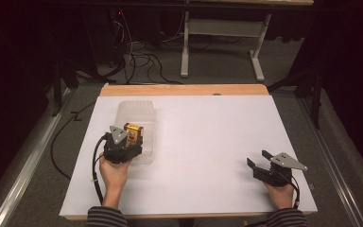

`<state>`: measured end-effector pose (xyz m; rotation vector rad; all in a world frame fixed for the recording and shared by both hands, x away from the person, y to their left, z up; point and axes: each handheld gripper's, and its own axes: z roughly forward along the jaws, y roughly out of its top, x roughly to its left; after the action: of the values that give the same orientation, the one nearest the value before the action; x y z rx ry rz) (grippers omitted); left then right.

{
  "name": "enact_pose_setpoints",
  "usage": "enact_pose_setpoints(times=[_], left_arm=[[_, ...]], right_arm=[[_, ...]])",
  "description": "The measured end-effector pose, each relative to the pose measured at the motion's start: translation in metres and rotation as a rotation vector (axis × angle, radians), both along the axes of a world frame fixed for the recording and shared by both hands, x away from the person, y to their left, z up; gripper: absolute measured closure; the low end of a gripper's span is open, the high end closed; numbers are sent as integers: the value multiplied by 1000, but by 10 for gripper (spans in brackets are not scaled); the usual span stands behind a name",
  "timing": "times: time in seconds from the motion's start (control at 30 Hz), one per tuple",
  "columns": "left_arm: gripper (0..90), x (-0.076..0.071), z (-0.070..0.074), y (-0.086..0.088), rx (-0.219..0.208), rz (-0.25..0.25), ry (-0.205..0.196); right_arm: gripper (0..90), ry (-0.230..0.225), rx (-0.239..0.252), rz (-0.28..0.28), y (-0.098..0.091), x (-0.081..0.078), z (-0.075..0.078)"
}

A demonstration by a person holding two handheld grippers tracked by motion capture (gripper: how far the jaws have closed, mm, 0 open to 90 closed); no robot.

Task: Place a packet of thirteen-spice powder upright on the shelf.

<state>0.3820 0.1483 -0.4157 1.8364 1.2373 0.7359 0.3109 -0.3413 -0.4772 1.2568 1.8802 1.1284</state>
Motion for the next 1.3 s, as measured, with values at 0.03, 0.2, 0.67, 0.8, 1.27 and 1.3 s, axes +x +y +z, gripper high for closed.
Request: enact_pose_setpoints(times=[0.03, 0.2, 0.67, 0.8, 1.27, 1.3], left_arm=[[327, -1, -1, 1, -1, 0, 1], [326, -3, -2, 2, 3, 2, 7], [314, -9, -4, 7, -14, 9, 2], [313, -11, -4, 7, -11, 8, -2], [283, -16, -3, 10, -24, 4, 1], [279, -17, -2, 10, -24, 3, 2]], right_arm=[[299, 2, 1, -1, 0, 0, 0], [298, -1, -1, 0, 0, 0, 0], [297, -3, 5, -5, 0, -1, 0], [297, -3, 6, -4, 0, -1, 0], [298, -5, 2, -2, 0, -1, 0], [297, -8, -1, 0, 0, -1, 0]])
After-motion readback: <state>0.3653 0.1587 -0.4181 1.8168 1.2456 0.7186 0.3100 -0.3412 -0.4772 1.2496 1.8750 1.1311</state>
